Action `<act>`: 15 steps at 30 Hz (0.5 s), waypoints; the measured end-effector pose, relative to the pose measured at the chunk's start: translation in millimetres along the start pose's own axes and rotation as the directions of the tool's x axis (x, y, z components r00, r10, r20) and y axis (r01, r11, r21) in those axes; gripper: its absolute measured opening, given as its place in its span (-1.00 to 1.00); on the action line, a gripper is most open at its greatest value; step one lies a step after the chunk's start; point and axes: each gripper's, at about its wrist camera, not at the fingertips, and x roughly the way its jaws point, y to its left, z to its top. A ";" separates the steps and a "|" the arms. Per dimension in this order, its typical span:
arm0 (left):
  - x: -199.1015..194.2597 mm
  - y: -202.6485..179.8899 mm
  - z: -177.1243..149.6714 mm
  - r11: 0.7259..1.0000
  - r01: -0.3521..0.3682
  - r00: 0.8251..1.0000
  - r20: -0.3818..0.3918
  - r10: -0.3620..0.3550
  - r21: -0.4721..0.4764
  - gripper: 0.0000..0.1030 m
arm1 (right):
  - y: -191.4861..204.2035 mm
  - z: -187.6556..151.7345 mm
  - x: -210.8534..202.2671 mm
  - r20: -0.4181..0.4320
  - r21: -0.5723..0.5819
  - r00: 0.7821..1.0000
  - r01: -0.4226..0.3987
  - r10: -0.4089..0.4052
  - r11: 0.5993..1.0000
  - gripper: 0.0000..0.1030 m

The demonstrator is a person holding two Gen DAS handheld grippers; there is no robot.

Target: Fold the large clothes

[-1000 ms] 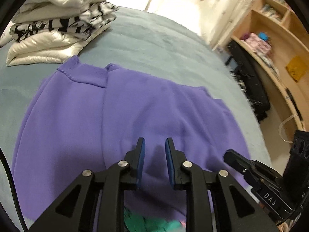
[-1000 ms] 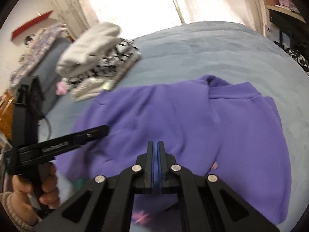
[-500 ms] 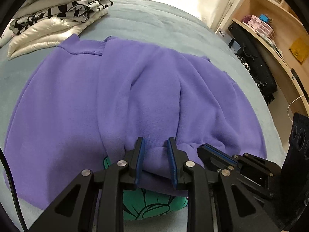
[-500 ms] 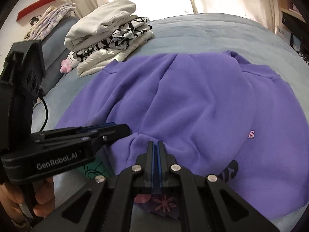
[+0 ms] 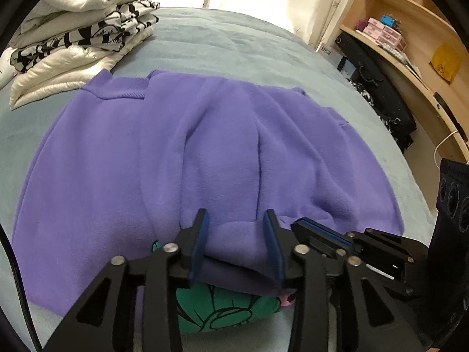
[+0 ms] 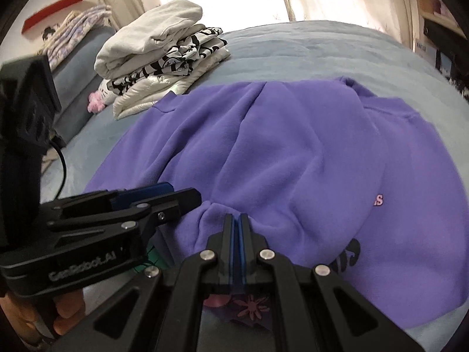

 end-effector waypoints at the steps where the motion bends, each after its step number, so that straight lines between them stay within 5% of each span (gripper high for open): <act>1: -2.7 -0.9 -0.2 1.000 0.000 1.000 0.005 0.000 0.001 -0.15 | 2.9 0.6 -1.9 0.000 -0.011 1.000 0.012 -0.012 1.000 -0.94; 6: -29.8 -3.4 -5.0 1.000 -0.018 0.998 0.060 0.018 0.001 0.33 | 13.0 1.1 -19.9 0.009 -0.036 0.999 0.041 -0.041 0.999 -0.81; 15: -79.9 1.5 -23.2 0.999 -0.021 0.993 0.117 0.024 -0.029 0.34 | 27.5 -10.5 -59.9 0.065 -0.022 0.997 0.036 -0.035 0.999 -0.80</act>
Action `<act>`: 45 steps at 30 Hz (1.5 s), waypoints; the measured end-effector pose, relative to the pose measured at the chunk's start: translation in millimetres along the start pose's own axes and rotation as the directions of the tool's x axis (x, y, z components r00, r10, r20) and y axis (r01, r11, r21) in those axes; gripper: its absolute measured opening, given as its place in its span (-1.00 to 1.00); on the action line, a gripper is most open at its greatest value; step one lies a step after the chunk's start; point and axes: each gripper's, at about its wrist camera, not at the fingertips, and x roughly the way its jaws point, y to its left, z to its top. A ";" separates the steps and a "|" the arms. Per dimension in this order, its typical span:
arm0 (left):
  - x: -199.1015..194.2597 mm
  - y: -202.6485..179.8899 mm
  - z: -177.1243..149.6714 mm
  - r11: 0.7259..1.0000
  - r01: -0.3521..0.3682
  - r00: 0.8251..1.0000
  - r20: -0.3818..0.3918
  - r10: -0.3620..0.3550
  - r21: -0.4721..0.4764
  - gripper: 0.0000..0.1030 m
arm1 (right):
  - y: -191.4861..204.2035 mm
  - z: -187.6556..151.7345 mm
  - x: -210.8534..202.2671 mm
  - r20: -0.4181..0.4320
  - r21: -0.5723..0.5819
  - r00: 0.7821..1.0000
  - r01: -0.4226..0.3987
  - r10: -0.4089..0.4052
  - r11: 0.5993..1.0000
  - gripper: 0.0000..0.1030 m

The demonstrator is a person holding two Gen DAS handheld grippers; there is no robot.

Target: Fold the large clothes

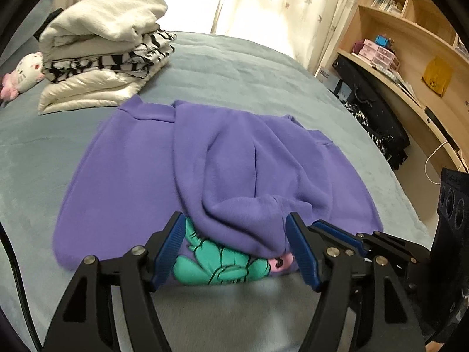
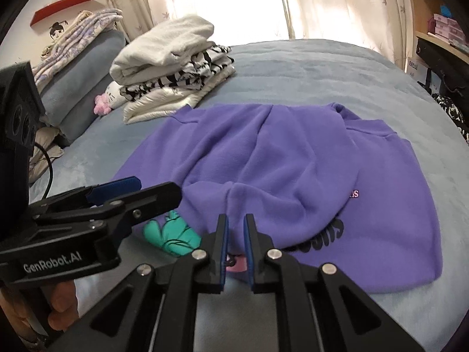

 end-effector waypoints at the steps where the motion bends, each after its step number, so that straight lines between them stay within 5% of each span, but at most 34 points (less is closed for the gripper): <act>1: -6.4 2.2 -2.8 1.000 -0.005 1.000 0.007 0.005 -0.008 0.35 | 2.0 -0.5 -3.6 0.007 -0.001 1.000 0.001 -0.001 1.000 -0.80; 5: -25.1 15.1 -15.7 0.998 0.004 1.000 0.025 -0.002 -0.068 0.42 | 11.9 -6.3 -19.0 0.040 -0.002 0.999 0.007 -0.007 1.000 -0.76; 9: -33.1 30.1 -30.8 0.992 0.019 1.000 0.024 -0.016 -0.122 0.43 | 17.2 -16.9 -29.1 0.070 0.015 0.997 0.018 -0.019 1.000 -0.48; 16: -21.4 62.9 -57.2 0.972 0.073 0.997 -0.002 -0.075 -0.221 0.43 | 24.0 -27.9 -30.8 0.097 0.005 0.993 0.061 -0.061 0.998 -0.48; 24: 4.6 107.5 -69.4 0.891 0.179 0.983 0.044 -0.177 -0.418 0.43 | 31.9 -24.6 -17.3 0.083 -0.018 0.995 0.059 -0.057 0.998 -0.48; 30: 34.0 134.4 -69.3 0.834 0.196 0.980 0.063 -0.191 -0.515 0.43 | 26.7 -22.2 -5.3 0.064 -0.017 0.997 0.054 -0.053 0.998 -0.48; 35: 52.6 139.9 -58.1 0.819 0.204 0.978 0.082 -0.190 -0.537 0.43 | 16.3 -12.4 8.4 0.062 -0.006 0.995 0.077 -0.076 0.997 -0.49; 42: 76.9 137.0 -31.9 0.828 0.213 0.977 0.108 -0.183 -0.519 0.41 | 12.8 21.0 31.4 0.081 -0.037 0.991 0.114 -0.111 0.993 -0.83; 45: 81.0 137.1 -19.1 0.844 0.196 0.980 0.121 -0.156 -0.500 -0.02 | 11.5 31.4 51.1 0.060 -0.048 0.990 0.132 -0.129 0.990 -0.91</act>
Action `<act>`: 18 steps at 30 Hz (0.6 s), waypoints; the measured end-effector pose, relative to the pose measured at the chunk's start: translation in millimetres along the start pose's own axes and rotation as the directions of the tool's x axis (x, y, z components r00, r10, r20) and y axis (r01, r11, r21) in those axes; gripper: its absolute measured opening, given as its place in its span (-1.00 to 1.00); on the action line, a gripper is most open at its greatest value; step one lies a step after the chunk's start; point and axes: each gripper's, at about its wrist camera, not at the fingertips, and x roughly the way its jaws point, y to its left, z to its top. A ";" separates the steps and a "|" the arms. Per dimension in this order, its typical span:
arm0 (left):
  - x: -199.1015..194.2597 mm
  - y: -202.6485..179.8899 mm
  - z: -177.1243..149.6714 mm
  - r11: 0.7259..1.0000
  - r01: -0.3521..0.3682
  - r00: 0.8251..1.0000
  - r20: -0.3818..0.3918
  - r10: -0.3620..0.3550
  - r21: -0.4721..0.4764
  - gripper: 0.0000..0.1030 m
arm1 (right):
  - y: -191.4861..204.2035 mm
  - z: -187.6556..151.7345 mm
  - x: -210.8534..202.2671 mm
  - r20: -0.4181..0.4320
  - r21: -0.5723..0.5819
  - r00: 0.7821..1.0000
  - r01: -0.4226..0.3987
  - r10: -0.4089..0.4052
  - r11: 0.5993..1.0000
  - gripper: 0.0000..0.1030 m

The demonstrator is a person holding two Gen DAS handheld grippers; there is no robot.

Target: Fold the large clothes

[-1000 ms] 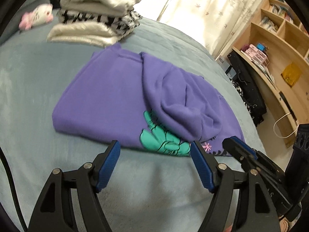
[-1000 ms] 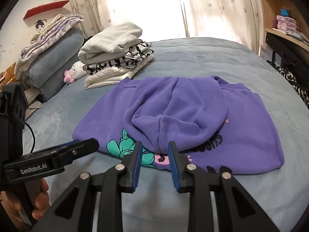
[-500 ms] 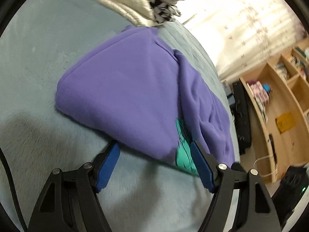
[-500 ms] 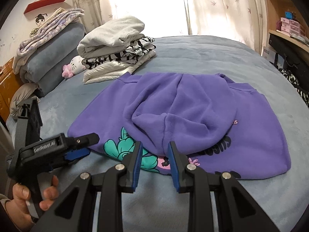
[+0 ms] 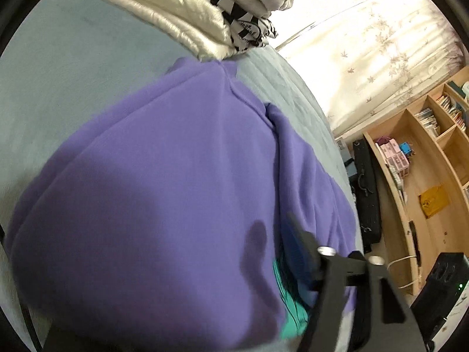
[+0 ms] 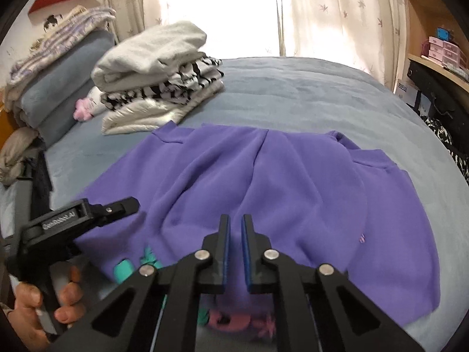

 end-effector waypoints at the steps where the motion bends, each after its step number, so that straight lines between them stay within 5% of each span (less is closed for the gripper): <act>1: 0.8 -3.3 2.1 1.000 -0.006 1.000 0.014 0.006 0.010 -0.20 | 0.4 1.5 9.1 -0.017 -0.008 1.000 0.005 -0.005 1.000 -0.92; 4: -5.1 -21.9 5.5 0.990 -0.075 0.995 0.077 0.066 0.117 -0.60 | 0.5 -1.9 41.4 -0.112 -0.015 0.994 0.017 -0.018 1.000 -0.95; 6: -13.6 -40.3 1.8 0.969 -0.114 0.988 0.127 0.087 0.221 -0.65 | 0.5 -6.4 51.2 -0.137 -0.020 0.991 0.010 -0.013 1.000 -0.95; 9: -24.5 -100.2 -16.9 0.855 -0.204 0.964 0.250 0.091 0.477 -0.66 | -1.3 -9.6 51.8 -0.141 -0.013 0.990 -0.005 0.003 1.000 -0.92; 13: -31.5 -155.6 -33.4 0.745 -0.168 0.966 0.260 -0.007 0.645 -0.66 | -13.6 -16.2 47.8 -0.127 0.062 0.990 -0.062 0.069 0.996 -0.92; 18: -21.9 -202.3 -45.4 0.681 -0.106 0.978 0.201 -0.061 0.724 -0.66 | -53.8 -23.8 45.2 -0.124 0.273 0.957 -0.220 0.261 0.937 -0.93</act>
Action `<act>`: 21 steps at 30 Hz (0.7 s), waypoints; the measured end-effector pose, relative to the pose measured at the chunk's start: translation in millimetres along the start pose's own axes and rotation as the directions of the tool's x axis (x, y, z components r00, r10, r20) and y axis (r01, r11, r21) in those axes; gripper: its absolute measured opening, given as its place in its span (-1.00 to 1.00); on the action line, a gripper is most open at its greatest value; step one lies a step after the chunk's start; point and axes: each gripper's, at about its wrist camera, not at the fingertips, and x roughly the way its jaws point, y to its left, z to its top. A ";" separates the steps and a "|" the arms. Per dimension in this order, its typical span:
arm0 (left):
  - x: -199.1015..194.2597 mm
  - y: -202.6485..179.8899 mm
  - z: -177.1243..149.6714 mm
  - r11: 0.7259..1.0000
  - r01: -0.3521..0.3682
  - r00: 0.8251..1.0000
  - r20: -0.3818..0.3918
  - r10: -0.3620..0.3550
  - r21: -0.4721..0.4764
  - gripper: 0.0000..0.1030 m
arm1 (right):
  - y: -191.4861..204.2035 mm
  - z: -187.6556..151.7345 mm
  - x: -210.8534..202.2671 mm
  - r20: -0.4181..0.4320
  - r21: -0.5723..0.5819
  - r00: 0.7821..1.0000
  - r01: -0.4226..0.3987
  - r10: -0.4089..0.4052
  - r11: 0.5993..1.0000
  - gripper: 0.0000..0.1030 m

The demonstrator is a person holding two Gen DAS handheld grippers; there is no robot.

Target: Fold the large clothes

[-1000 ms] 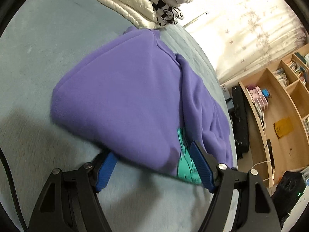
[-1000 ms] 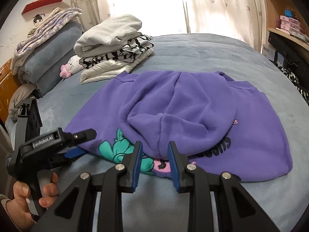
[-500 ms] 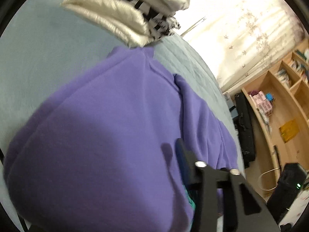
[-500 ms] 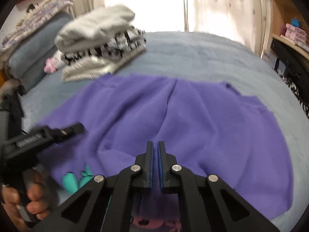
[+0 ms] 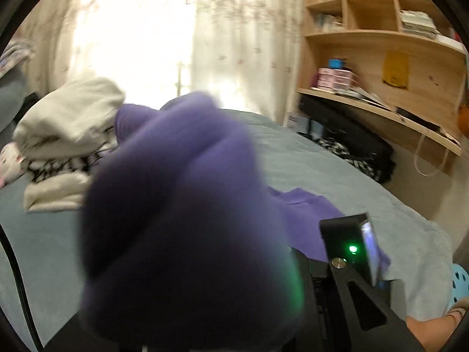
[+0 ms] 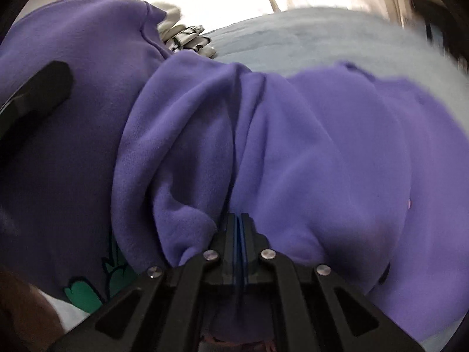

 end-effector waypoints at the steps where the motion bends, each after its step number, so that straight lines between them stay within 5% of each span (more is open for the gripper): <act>1: 1.8 -7.4 2.7 1.000 0.013 1.000 -0.001 -0.013 0.011 -0.66 | -10.1 -0.2 -4.0 -0.012 0.048 0.999 -0.048 0.049 0.998 -0.94; 7: 24.7 -69.8 20.0 0.989 0.052 0.998 -0.042 -0.047 0.141 -0.66 | -66.2 -5.4 -57.3 0.016 0.217 0.973 -0.228 0.230 0.949 -0.94; 11: 55.9 -112.2 17.8 0.980 0.076 0.990 -0.132 -0.051 0.187 -0.66 | -112.7 -15.8 -117.9 0.136 0.248 0.989 -0.094 0.061 0.964 -0.94; 15: 96.0 -161.3 -0.4 0.961 0.113 0.968 -0.245 -0.050 0.250 -0.66 | -159.3 -26.8 -162.9 0.223 0.328 0.971 0.009 -0.087 0.945 -0.93; 19: 134.7 -199.5 -39.2 0.918 0.081 0.940 -0.337 0.060 0.389 -0.65 | -189.8 -36.7 -177.5 0.230 0.395 0.957 0.076 -0.179 0.915 -0.93; 21: 146.4 -214.5 -58.0 0.879 0.036 0.937 -0.322 0.136 0.475 -0.63 | -197.1 -41.1 -175.7 0.211 0.416 0.957 0.095 -0.197 0.904 -0.93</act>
